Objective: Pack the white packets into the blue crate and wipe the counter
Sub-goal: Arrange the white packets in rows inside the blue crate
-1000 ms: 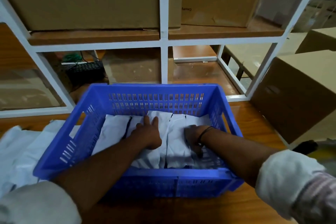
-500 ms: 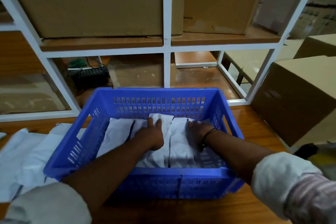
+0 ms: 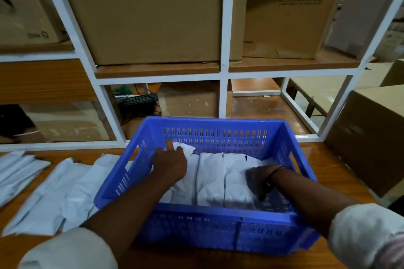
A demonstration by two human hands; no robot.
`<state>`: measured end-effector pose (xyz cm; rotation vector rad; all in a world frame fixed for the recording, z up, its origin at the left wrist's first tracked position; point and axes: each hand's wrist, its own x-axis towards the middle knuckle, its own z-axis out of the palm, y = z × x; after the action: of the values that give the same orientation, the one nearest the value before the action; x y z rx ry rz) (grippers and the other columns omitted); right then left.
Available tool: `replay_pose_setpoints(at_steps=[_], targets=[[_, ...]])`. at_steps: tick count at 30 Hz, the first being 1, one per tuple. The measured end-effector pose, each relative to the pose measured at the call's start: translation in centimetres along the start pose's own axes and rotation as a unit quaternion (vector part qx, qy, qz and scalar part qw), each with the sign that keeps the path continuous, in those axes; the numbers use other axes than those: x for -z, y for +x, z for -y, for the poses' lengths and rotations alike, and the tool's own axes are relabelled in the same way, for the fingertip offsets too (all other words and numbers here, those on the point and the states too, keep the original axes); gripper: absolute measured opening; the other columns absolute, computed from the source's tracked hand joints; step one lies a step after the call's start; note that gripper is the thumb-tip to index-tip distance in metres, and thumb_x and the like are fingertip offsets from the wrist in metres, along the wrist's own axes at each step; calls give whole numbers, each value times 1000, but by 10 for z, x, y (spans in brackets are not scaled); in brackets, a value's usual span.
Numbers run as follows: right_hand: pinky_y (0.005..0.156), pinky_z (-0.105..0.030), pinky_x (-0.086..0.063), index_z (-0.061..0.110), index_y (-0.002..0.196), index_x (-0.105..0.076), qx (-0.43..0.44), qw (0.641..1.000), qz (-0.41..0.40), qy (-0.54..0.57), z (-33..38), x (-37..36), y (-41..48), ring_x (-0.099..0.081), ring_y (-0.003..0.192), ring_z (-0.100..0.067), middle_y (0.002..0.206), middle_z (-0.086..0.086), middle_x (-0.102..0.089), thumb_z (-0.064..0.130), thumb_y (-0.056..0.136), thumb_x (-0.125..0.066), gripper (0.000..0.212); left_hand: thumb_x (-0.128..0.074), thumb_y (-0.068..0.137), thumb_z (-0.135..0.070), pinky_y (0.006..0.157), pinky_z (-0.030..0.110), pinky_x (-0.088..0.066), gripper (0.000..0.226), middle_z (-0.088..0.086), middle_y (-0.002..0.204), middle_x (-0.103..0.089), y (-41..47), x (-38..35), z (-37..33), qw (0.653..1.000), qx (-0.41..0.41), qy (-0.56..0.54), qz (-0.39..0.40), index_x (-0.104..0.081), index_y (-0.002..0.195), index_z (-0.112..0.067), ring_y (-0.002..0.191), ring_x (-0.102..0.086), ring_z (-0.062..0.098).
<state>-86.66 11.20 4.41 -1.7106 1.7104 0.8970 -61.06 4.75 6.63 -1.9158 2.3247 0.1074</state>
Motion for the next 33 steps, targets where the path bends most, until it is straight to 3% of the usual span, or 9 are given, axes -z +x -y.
replay_pose_setpoints(at_steps=[2,5,8,10,14,17,22,29,33], targets=[[33,-11,-34,10,76,-53,-7,1000,-5,4,3,2,-5,-42,29,1,56,-1,-54,8,89,-73,24,-40,103,-30,118,52,-27,53,11,166,-2,4,-1,19,999,43,-29,-2,-26,154,-27,145,-22,44],[32,-12,-33,13,65,-53,-12,999,-12,-28,5,-1,-2,-41,28,-3,35,8,-47,12,85,-77,31,-47,99,-26,119,54,-24,58,13,165,4,10,-4,37,999,46,-4,21,-26,153,-23,148,-11,47],[37,-15,-43,14,69,-61,-16,999,-37,-24,7,2,-2,-49,41,-8,48,6,-55,12,79,-77,19,-48,98,-23,120,55,-22,64,14,166,10,17,-9,42,997,37,13,73,-21,156,-21,150,-3,47],[58,-26,-59,12,77,-69,-14,996,-85,-21,5,4,-3,-64,58,-12,68,-1,-69,11,76,-75,7,-47,97,-20,119,56,-25,68,16,166,6,17,-11,39,993,19,29,116,-17,158,-21,150,-7,47],[88,-43,-55,12,142,-42,-48,968,-246,-17,3,9,-2,-59,118,-34,140,-13,-49,26,83,-71,67,-48,99,-20,117,50,-31,74,18,165,-3,18,-7,29,983,-35,65,169,-7,160,-17,146,-26,43],[96,-44,-52,14,144,-41,-9,967,-255,16,21,28,-6,-58,120,-34,140,-13,-50,39,87,-67,67,-53,102,-32,119,47,-27,85,14,167,14,24,4,31,968,-102,94,211,8,160,-22,151,-19,39],[89,-42,-58,10,131,-58,34,974,-224,27,84,61,6,-67,108,-29,129,-14,-63,27,78,-79,59,-74,86,-49,120,50,-27,116,7,166,22,49,9,54,941,-165,178,236,14,159,-28,153,-10,35],[113,-56,-31,8,157,-21,46,980,-189,-31,148,69,27,-22,145,-50,161,-27,-15,19,81,-81,97,-87,71,-47,120,47,-29,141,-5,164,25,63,-4,81,936,-195,161,246,37,138,-46,153,-14,32],[110,-54,-40,7,152,-34,62,987,-147,-28,144,63,43,-30,141,-47,157,-25,-26,20,74,-86,95,-85,79,-37,114,40,-37,134,-4,162,31,70,-15,83,941,-196,115,250,26,154,-30,151,-22,31]])
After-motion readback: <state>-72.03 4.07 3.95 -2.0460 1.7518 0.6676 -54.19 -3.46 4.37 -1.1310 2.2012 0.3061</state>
